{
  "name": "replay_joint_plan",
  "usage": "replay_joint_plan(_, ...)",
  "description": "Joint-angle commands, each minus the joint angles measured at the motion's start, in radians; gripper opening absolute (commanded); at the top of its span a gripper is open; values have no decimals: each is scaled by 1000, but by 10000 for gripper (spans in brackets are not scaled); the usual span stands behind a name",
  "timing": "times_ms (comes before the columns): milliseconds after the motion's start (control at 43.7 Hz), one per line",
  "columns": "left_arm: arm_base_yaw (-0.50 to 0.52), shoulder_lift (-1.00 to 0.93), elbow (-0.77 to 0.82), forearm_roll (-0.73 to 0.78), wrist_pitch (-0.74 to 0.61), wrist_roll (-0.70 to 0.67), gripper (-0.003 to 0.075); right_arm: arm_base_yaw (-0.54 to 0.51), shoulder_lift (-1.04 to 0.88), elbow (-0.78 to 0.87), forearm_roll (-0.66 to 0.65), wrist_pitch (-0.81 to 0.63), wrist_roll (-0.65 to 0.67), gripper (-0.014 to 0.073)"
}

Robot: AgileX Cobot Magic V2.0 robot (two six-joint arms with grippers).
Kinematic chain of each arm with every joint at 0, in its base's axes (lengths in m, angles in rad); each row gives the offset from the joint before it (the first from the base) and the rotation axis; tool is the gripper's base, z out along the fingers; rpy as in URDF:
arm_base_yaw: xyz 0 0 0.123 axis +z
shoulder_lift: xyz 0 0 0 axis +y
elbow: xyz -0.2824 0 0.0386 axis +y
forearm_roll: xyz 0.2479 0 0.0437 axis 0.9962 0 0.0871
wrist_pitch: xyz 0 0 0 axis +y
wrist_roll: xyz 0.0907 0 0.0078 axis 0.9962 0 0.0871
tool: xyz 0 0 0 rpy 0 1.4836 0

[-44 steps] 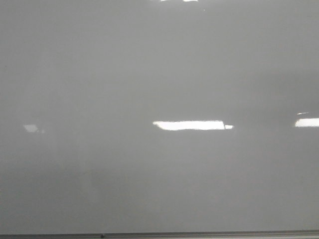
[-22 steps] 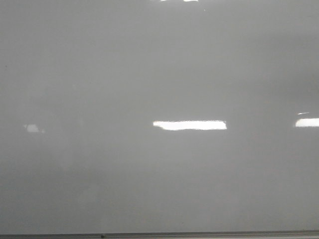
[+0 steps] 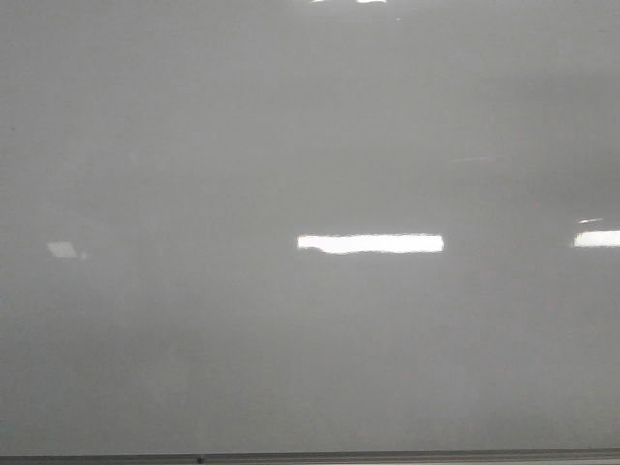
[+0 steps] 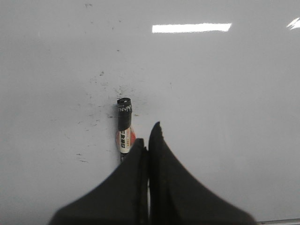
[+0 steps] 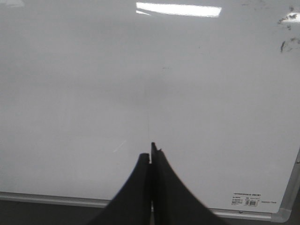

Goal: Write number 7 on whiteboard

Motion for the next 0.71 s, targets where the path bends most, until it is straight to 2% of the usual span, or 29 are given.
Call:
replay_joint_plan(0, 2, 26, -28, -14, -68, -4, -11, 37, 12, -28, 7, -57, -27, -41)
replay_joint_plan(115, 2, 46, -28, -12, -66, -2, 97, 87, 12, -28, 5, -56, -52, 99)
replay_joint_plan(252, 2, 74, -28, -12, -66, -2, 358, 98, 12, -28, 5, -57, -54, 392)
replay_joint_plan(344, 2, 96, -28, -12, -64, -2, 495, 98, 12, -28, 5, -57, -54, 517)
replay_joint_plan(412, 2, 116, -28, -12, -59, -2, 532, 98, 12, -28, 5, -57, -54, 545)
replay_joint_plan(687, 2, 252, -28, -3, 4, 0, 533, 98, 12, -28, 5, -56, -54, 541)
